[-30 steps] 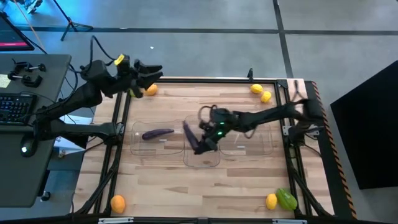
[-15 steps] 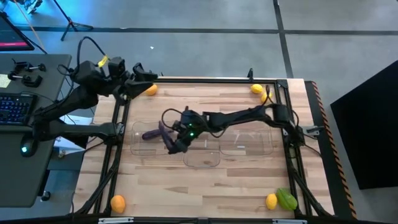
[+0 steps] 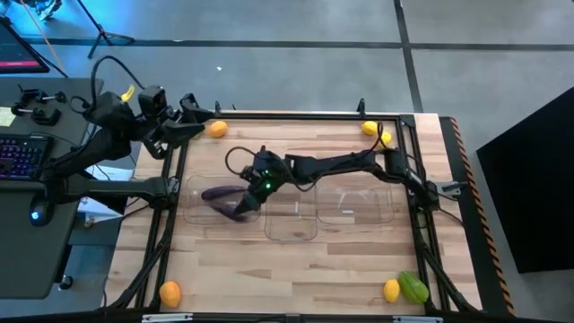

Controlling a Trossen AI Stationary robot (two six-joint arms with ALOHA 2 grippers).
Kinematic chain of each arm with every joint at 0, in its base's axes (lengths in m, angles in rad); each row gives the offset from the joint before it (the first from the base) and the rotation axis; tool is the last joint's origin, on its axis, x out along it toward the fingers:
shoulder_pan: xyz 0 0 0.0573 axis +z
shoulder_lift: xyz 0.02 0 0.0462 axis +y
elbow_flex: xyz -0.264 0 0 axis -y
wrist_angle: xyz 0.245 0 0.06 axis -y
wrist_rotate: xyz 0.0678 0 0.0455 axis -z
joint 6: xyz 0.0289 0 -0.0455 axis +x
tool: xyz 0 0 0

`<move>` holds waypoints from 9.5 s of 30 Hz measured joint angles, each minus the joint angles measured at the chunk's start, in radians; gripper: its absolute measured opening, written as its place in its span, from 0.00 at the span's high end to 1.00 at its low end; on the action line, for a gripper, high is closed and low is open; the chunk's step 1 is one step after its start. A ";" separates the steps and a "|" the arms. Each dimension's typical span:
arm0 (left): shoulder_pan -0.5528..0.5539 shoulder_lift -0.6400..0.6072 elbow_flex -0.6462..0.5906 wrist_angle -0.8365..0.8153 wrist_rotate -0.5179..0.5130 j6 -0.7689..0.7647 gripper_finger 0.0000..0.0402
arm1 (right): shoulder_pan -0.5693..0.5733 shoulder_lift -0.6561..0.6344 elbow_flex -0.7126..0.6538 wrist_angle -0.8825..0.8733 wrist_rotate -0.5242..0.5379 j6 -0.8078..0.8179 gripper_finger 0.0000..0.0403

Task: Sort produce into baskets
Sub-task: Put the lemon into the right transparent bin

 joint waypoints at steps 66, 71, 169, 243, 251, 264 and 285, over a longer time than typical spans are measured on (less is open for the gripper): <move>0.526 0.329 0.000 -0.372 -0.008 0.291 0.49 | -0.603 -0.777 -0.822 -1.027 0.894 0.352 0.48; 0.552 0.328 0.000 -0.358 -0.003 0.291 0.49 | -0.606 -0.777 -0.821 -1.023 0.945 0.271 0.48; 0.551 0.328 0.000 -0.360 -0.005 0.103 0.49 | -0.470 -1.396 -1.042 -0.492 0.454 -0.012 0.62; 0.550 0.329 0.000 -0.360 0.004 0.202 0.49 | 0.877 -0.871 -1.042 -0.346 0.121 1.536 0.14; 0.550 0.329 0.000 -0.353 0.004 0.201 0.49 | 0.872 -0.740 -1.042 -0.361 0.080 1.536 0.14; 0.550 0.329 0.000 -0.353 0.000 0.202 0.49 | 0.874 -0.593 -1.042 -0.297 0.049 1.486 0.14; 0.550 0.329 0.000 -0.353 -0.007 0.245 0.49 | 0.732 -0.954 -1.043 -0.231 0.154 1.139 0.59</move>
